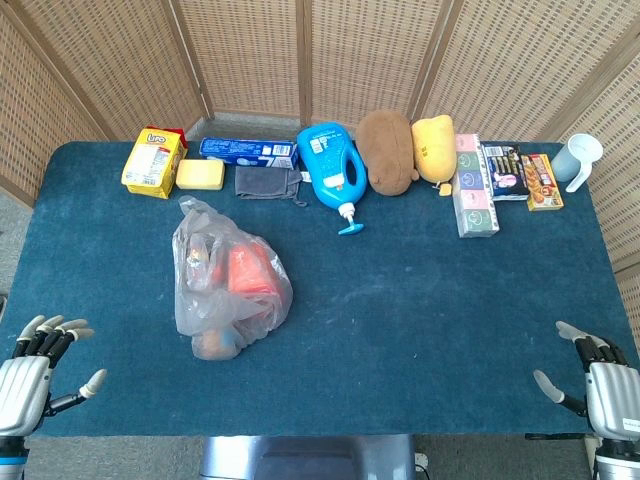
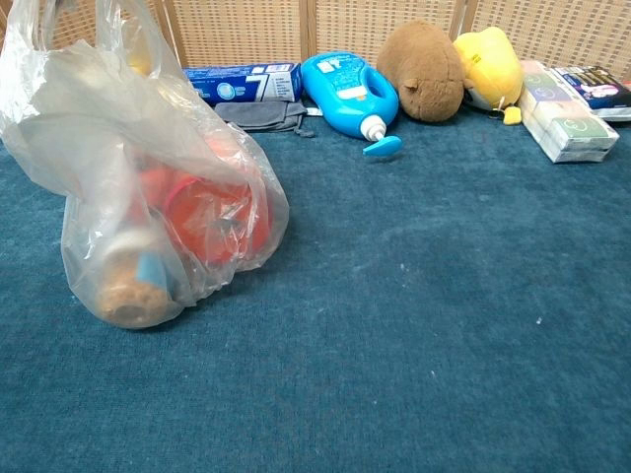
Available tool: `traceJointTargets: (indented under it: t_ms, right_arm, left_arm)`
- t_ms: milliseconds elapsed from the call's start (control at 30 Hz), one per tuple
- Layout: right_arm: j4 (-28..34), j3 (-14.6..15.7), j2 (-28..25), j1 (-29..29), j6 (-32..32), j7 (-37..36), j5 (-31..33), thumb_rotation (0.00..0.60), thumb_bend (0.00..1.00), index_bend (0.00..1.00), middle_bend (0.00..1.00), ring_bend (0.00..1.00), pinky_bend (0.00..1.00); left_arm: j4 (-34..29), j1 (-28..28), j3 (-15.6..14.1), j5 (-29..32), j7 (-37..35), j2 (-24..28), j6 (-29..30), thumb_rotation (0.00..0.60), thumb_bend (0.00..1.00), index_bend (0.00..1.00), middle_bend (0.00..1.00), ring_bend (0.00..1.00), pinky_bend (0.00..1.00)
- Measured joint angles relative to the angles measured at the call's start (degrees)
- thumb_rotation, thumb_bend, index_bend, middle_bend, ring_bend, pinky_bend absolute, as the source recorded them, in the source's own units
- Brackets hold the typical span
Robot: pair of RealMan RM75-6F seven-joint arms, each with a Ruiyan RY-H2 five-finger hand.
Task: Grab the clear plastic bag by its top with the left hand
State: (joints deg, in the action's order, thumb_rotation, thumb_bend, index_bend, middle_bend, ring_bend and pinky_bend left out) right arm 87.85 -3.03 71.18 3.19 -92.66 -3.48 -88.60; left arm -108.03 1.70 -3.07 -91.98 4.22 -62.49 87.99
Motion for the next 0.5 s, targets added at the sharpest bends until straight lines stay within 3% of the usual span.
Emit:
traceJointTargets:
  t_ms: [500]
  right_arm:
    - [0.2, -0.3, 0.1, -0.2, -0.2, 0.0, 0.2, 0.0, 0.25, 0.2, 0.31, 0.29, 0.22]
  left_arm:
    - [-1.1, -1.1, 0.2, 0.2, -1.1, 0.7, -1.3, 0.012, 0.19, 0.28, 0.23, 0.11, 0.04]
